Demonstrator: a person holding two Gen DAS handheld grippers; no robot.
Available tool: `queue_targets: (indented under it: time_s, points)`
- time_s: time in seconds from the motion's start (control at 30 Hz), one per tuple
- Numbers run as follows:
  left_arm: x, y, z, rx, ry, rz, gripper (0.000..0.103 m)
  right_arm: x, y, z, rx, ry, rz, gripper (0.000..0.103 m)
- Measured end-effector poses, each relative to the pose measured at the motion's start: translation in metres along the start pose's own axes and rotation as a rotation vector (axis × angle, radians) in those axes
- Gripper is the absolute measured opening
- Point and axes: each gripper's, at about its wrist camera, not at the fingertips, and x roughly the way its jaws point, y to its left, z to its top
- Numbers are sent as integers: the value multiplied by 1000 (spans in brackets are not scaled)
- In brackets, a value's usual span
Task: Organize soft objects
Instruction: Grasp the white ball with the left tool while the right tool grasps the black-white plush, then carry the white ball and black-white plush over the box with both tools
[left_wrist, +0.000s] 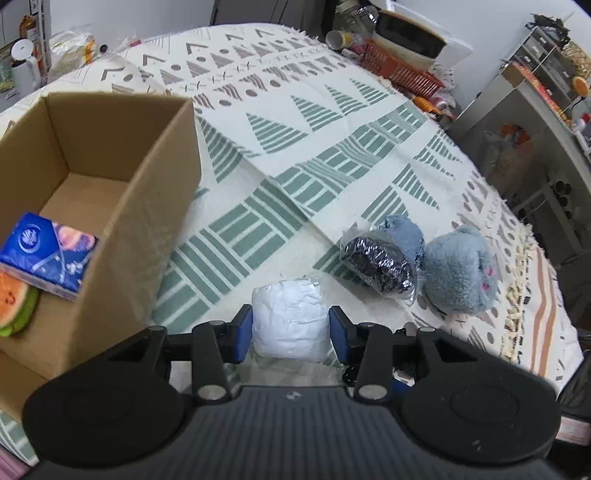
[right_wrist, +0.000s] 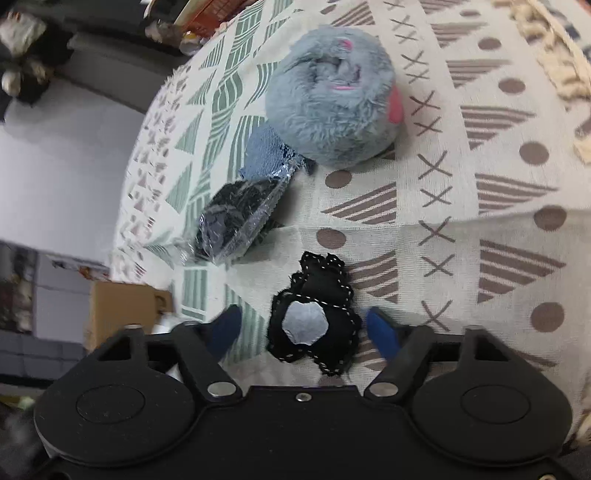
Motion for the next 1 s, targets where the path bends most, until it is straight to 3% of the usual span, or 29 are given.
queue_targets:
  time_s: [0.07, 0.17, 0.4, 0.6, 1.0]
  points:
    - [-8, 0, 2, 25, -17, 8, 43, -1, 4, -3, -24, -10, -30, 39]
    - [-21, 3, 4, 33, -28, -6, 43, -7, 2, -6, -11, -34, -17, 34]
    - [-49, 7, 10, 63, -62, -40, 43, -33, 6, -15, -15, -116, 15, 33]
    - [-81, 15, 26, 96, -139, -69, 43, -54, 9, -22, -15, -165, 59, 33]
    - [-120, 49, 39, 129, -224, -109, 43, -86, 32, -33, -73, -282, 28, 33]
